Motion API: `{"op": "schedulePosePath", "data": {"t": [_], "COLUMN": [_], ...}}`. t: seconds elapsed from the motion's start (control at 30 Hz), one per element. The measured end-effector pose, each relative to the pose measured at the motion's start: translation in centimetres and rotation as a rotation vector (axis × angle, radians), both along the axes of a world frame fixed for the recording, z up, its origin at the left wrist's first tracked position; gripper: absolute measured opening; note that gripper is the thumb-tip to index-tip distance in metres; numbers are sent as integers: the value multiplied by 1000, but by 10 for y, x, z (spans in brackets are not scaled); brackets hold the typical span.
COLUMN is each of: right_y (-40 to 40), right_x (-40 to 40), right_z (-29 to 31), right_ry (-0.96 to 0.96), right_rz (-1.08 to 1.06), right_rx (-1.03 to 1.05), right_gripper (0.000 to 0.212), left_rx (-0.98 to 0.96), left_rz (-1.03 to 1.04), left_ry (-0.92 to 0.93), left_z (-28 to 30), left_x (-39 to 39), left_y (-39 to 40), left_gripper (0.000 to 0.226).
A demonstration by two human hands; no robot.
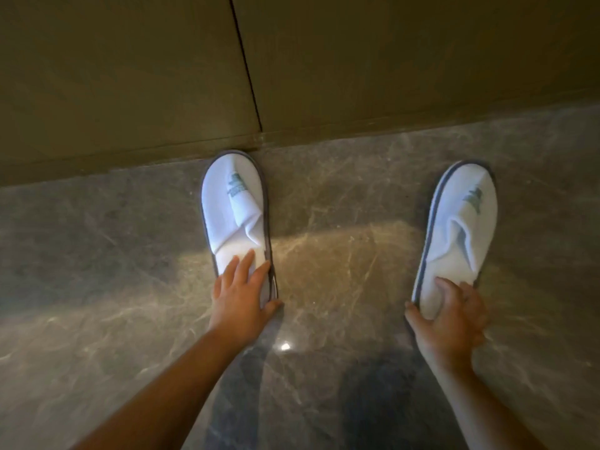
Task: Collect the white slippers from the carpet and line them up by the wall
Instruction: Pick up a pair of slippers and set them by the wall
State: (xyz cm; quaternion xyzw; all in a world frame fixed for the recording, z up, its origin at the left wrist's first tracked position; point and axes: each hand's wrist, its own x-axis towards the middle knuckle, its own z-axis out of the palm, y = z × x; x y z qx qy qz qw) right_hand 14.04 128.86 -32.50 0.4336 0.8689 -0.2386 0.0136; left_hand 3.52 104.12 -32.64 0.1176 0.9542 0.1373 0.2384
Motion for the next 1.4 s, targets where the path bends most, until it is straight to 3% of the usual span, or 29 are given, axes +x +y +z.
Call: {"op": "schedulePosePath", "data": {"t": [0.2, 0.33, 0.47, 0.97, 1.4], "right_y": [-73, -85, -83, -110, -114], "right_x": [-32, -51, -53, -74, -74], "right_z": [-4, -10, -12, -12, -17], "right_ry": [-5, -84, -122, -109, -83], "right_rz": [344, 439, 396, 279, 310], "right_rx": [-71, -18, 0, -24, -102], "right_gripper": [67, 73, 88, 104, 101], "left_rx": [26, -20, -30, 2, 14], "left_rz": [-86, -143, -158, -77, -34], "left_ry": [-115, -130, -89, -70, -43], "left_z": [9, 9, 4, -12, -15], "left_x": [-10, -12, -9, -2, -1], "left_y": [-12, -17, -19, -25, -25], "left_gripper": [67, 69, 71, 85, 82]}}
